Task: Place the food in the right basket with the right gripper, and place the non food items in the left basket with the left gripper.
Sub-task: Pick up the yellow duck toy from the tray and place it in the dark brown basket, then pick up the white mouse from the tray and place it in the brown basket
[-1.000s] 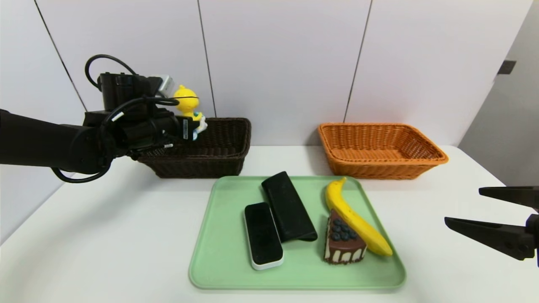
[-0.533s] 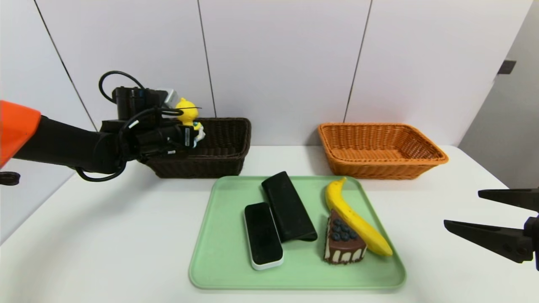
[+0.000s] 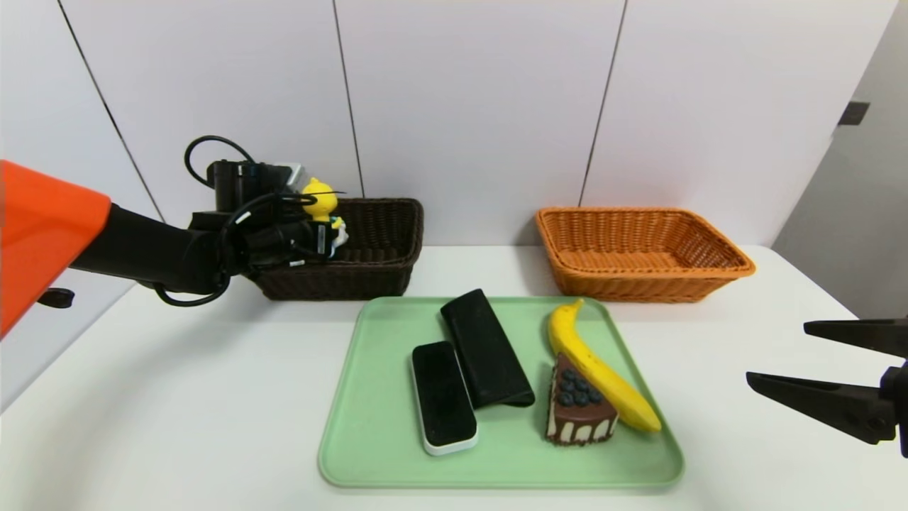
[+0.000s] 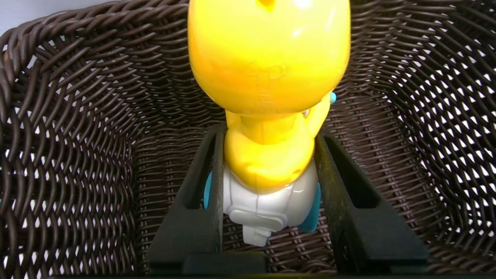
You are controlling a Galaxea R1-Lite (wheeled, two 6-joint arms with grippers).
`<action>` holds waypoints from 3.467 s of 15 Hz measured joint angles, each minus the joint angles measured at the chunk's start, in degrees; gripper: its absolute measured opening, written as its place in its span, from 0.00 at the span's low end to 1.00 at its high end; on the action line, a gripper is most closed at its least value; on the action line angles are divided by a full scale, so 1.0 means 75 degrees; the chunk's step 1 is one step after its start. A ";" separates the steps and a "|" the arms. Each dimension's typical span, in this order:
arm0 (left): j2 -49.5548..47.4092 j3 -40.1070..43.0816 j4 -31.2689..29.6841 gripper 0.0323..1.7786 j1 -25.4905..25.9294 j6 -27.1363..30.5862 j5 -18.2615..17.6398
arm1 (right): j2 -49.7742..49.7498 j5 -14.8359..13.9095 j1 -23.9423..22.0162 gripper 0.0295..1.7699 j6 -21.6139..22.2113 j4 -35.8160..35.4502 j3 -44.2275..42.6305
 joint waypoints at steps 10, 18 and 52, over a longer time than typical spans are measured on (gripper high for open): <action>-0.0198 -0.0102 0.0018 0.77 0.0024 0.0011 0.0024 | 0.0041 -0.0003 0.0000 0.97 0.0000 -0.0003 -0.0010; -0.2079 0.0574 0.0033 0.89 -0.0011 -0.0003 0.0029 | -0.0033 -0.0024 0.0000 0.97 0.0034 0.0010 0.0000; -0.1913 0.1115 0.4857 0.95 -0.5889 -0.5175 0.3706 | -0.0242 -0.0024 0.0000 0.97 0.0093 -0.0044 0.0705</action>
